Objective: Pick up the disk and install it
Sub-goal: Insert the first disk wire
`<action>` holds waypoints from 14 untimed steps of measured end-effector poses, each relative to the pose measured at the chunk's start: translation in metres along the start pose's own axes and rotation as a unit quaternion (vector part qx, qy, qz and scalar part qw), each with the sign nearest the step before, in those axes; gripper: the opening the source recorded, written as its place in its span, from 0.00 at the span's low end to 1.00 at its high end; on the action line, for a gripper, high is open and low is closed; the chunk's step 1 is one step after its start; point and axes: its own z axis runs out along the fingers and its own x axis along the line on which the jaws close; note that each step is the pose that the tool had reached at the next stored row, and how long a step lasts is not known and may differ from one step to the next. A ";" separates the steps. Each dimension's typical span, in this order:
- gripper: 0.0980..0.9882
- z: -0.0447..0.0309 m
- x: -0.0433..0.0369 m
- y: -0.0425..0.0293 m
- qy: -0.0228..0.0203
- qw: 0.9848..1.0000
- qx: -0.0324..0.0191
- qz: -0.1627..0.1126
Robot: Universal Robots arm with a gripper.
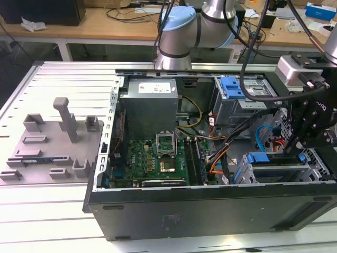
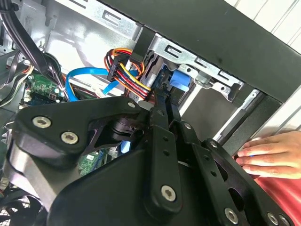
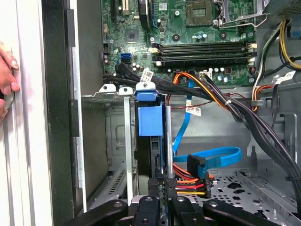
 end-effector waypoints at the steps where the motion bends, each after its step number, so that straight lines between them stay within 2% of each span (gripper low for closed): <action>1: 0.07 0.0002 0.0000 0.0000 0.000 1.000 0.000 0.000; 14: 0.07 0.0031 -0.0002 -0.0015 0.000 1.000 0.000 0.000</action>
